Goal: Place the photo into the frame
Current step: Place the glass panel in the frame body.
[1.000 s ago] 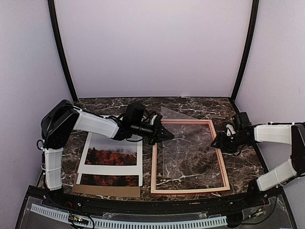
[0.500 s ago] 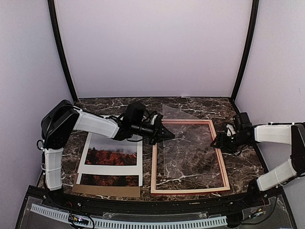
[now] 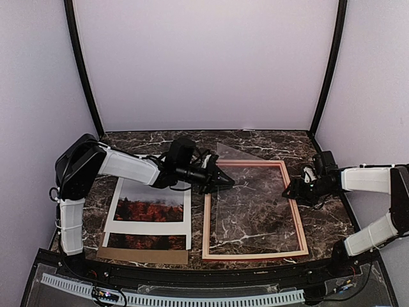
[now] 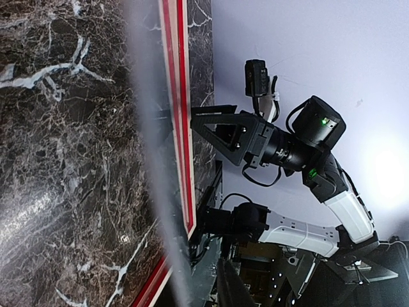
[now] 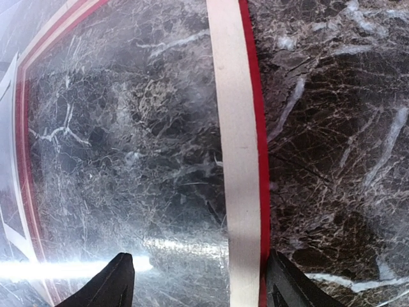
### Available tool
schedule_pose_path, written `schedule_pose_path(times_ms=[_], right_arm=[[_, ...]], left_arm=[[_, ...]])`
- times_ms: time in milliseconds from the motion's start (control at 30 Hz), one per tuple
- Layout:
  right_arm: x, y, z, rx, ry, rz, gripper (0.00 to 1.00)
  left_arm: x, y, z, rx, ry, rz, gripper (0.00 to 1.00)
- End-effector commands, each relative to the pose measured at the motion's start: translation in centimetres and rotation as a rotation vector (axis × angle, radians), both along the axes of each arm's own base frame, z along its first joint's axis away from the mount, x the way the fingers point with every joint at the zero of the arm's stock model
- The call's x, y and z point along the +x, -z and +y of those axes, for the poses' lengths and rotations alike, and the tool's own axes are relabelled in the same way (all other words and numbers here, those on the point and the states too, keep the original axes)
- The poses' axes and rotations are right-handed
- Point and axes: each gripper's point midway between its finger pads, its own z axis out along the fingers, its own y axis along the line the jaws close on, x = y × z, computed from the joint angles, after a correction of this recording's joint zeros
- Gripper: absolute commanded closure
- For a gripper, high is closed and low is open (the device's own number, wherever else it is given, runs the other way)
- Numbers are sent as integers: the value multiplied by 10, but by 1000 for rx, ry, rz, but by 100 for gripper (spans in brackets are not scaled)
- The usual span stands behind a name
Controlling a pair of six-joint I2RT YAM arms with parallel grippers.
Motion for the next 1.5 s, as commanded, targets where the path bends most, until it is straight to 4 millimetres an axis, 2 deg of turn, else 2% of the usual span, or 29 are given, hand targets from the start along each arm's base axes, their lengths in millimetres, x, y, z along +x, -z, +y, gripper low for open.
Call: schedule_pose_path(times_ms=[0,467,600,867,1200,1300,1467], right_arm=[[4,-5,2,20,-6,-30,29],[6,-7,2,17,-10,-33,28],[8,-10,2,17,-10,-38,25],[13,-19,-5,-23,11,-64,18],[15,-21,-12,-66,26,-69,17],[18,-30,-13,-69,32,-91,17],[25,-49,-3,-28,15,-144,17]], left_arm=[[-2,-2,-4,6,22,-40,82],[-3,21,-4,58,31,-25,63],[-3,27,-3,85,33,-30,58],[-4,37,-1,123,30,-31,56],[-5,45,2,152,24,-28,55],[-5,48,3,160,22,-30,55],[-6,53,5,178,15,-30,55]])
